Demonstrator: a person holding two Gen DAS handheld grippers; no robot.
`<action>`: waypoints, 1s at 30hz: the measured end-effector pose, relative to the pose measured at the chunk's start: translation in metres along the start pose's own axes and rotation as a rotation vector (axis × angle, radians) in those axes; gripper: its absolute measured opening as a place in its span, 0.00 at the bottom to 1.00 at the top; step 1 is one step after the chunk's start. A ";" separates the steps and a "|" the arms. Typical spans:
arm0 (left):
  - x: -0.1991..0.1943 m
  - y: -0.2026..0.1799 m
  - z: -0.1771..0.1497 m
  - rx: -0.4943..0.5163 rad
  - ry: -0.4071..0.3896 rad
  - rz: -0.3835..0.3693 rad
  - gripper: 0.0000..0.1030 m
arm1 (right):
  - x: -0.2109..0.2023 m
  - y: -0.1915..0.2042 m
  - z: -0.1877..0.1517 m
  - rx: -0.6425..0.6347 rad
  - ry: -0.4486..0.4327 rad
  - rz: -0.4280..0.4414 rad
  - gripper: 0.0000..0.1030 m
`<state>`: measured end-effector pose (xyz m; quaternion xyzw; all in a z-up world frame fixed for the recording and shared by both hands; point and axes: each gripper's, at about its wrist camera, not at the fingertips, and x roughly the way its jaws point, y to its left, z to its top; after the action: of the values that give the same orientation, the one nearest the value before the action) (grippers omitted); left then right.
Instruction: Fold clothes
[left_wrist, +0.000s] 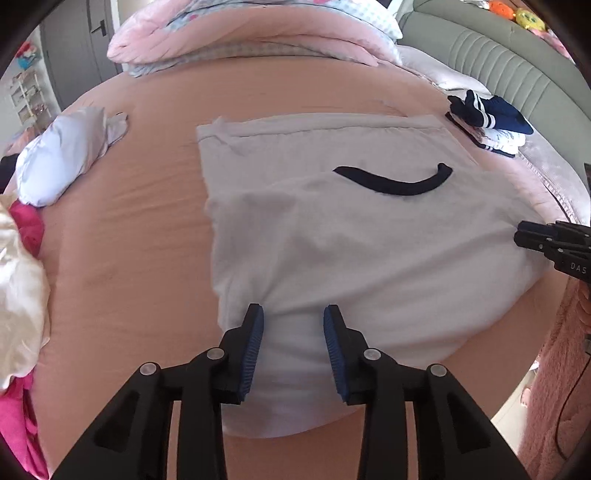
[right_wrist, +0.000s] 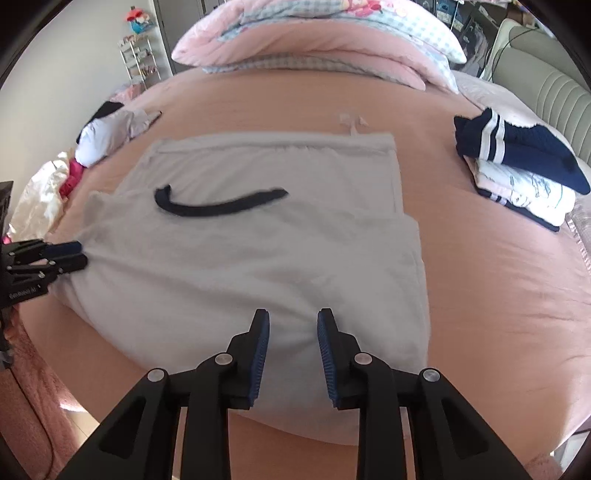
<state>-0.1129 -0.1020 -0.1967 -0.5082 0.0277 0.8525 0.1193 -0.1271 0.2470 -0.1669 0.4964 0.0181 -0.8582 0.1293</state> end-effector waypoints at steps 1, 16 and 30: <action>-0.004 0.010 -0.002 -0.028 0.011 0.008 0.36 | -0.003 -0.011 -0.003 0.025 0.000 0.015 0.21; 0.046 0.013 0.057 -0.132 0.040 -0.147 0.42 | 0.052 -0.003 0.048 0.024 0.119 0.070 0.25; 0.033 0.019 0.068 -0.036 -0.037 -0.066 0.32 | 0.027 0.059 0.077 -0.059 0.007 0.183 0.26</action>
<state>-0.1908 -0.1033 -0.1945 -0.4950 -0.0065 0.8577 0.1386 -0.1908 0.1718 -0.1457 0.4951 -0.0014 -0.8401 0.2218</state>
